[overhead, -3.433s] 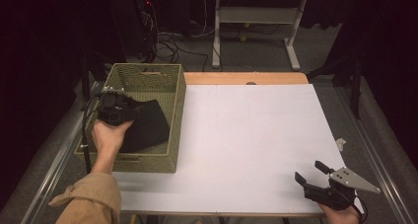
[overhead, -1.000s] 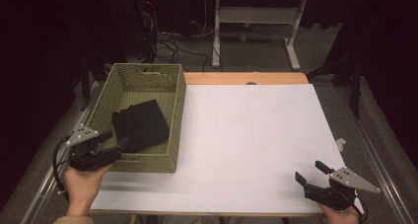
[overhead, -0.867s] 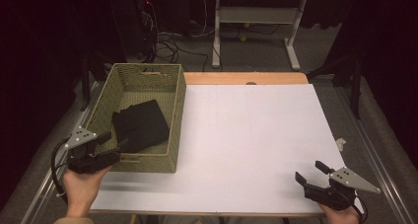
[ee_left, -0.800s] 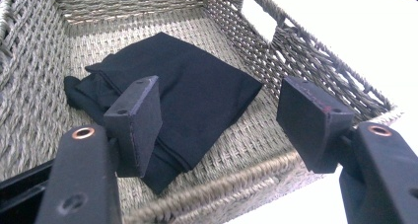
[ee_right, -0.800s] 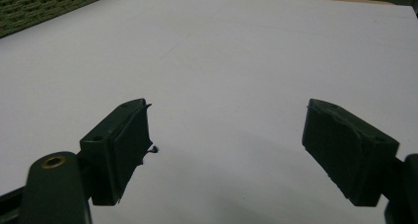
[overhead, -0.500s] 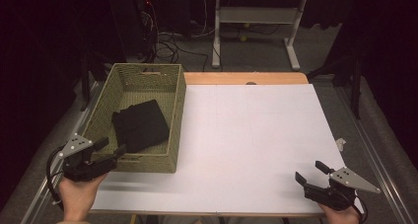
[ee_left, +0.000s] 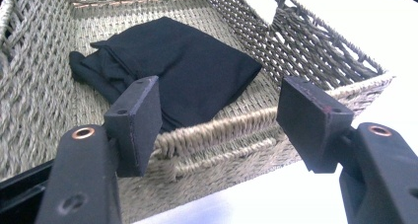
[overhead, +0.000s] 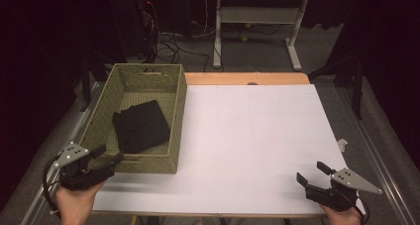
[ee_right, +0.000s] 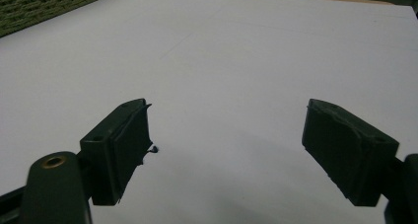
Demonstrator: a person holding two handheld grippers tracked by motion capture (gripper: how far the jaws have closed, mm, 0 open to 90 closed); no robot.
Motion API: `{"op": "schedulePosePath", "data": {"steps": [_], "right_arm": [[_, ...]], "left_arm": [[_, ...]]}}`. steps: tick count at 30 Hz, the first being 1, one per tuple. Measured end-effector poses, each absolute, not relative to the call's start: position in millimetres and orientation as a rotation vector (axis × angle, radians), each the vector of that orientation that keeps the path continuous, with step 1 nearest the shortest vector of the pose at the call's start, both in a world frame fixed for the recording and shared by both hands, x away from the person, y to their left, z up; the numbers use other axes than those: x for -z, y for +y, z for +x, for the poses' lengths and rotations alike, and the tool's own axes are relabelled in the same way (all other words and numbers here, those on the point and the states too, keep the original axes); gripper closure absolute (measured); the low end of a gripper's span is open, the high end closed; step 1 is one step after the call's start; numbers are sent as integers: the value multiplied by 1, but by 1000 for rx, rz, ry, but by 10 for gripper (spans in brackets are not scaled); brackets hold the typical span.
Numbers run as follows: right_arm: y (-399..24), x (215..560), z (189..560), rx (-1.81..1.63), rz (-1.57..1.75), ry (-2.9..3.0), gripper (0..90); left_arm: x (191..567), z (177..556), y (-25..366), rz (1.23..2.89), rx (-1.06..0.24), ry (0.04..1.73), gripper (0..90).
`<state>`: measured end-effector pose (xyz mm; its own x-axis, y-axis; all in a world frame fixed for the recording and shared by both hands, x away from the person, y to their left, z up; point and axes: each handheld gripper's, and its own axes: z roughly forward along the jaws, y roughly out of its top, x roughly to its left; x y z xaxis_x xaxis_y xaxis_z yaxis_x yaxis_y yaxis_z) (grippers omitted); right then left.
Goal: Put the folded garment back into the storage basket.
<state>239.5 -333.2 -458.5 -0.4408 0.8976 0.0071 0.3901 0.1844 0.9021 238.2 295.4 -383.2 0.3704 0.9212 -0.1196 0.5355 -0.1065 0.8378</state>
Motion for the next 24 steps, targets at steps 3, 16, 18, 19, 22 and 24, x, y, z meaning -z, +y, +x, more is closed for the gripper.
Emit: {"op": "schedulePosePath", "data": {"steps": [3, 16, 18, 19, 22, 24], "right_arm": [[-333, 458, 240, -1216, 1204, 1924, 189], [-333, 459, 240, -1212, 1205, 1925, 190], [-333, 459, 240, -1213, 1206, 1923, 190], [-333, 459, 240, -1213, 1208, 1923, 190], [-334, 459, 240, -1214, 1213, 1922, 190], [-334, 459, 240, -1214, 1215, 1921, 190]], "left_arm": [[386, 235, 298, 1765, -568, 1288, 306], [410, 219, 308, 1733, -593, 1336, 306], [415, 218, 309, 1727, -596, 1356, 306], [420, 217, 311, 1725, -594, 1363, 306], [430, 216, 315, 1706, -597, 1384, 306], [434, 215, 316, 1692, -591, 1400, 306]]}}
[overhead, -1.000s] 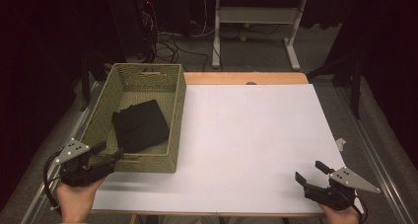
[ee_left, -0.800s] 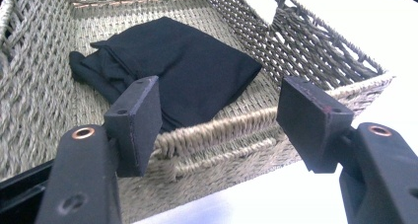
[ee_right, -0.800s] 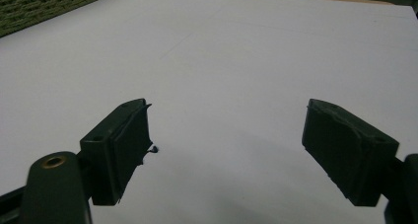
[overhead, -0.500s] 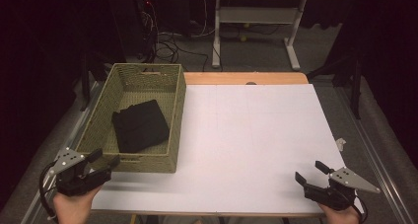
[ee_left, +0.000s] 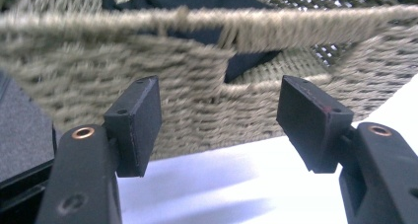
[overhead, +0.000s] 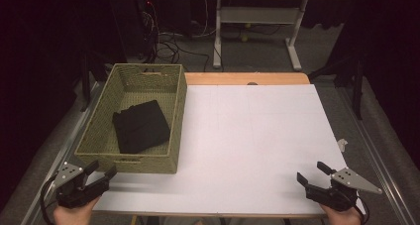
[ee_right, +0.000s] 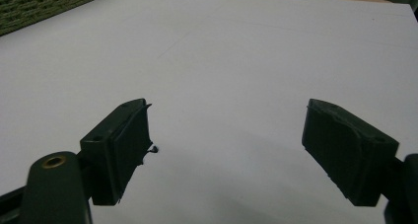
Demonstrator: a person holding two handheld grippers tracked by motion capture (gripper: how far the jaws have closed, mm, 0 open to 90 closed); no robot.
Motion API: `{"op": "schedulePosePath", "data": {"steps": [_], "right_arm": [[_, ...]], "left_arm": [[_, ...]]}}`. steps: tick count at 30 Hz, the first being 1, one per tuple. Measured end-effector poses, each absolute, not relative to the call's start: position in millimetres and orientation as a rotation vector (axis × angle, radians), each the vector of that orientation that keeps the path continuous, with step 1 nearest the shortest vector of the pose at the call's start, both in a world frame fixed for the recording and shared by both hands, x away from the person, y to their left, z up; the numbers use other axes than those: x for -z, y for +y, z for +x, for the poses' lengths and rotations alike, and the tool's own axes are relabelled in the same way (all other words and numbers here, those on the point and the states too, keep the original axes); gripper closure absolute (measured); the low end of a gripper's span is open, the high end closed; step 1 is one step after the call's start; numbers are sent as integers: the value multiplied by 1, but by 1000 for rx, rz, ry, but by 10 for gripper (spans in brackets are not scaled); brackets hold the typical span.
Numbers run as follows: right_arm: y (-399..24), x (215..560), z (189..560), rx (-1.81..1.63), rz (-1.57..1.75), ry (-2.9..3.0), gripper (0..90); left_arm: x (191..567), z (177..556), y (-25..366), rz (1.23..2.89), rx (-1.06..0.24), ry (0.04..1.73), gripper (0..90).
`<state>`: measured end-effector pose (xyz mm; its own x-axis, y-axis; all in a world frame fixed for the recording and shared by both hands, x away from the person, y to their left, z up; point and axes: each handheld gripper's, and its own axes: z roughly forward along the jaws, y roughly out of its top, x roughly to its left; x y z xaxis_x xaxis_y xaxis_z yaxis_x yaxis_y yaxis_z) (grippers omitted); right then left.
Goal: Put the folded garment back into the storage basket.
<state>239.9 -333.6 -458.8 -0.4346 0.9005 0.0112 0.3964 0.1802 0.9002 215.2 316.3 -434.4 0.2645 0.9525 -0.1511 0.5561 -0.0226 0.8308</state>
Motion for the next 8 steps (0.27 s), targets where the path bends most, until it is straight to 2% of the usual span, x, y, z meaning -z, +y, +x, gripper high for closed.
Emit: {"op": "schedulePosePath", "data": {"steps": [8], "right_arm": [[-334, 458, 239, -1221, 1216, 1913, 190]], "left_arm": [[448, 214, 318, 1673, -595, 1433, 306]]}}
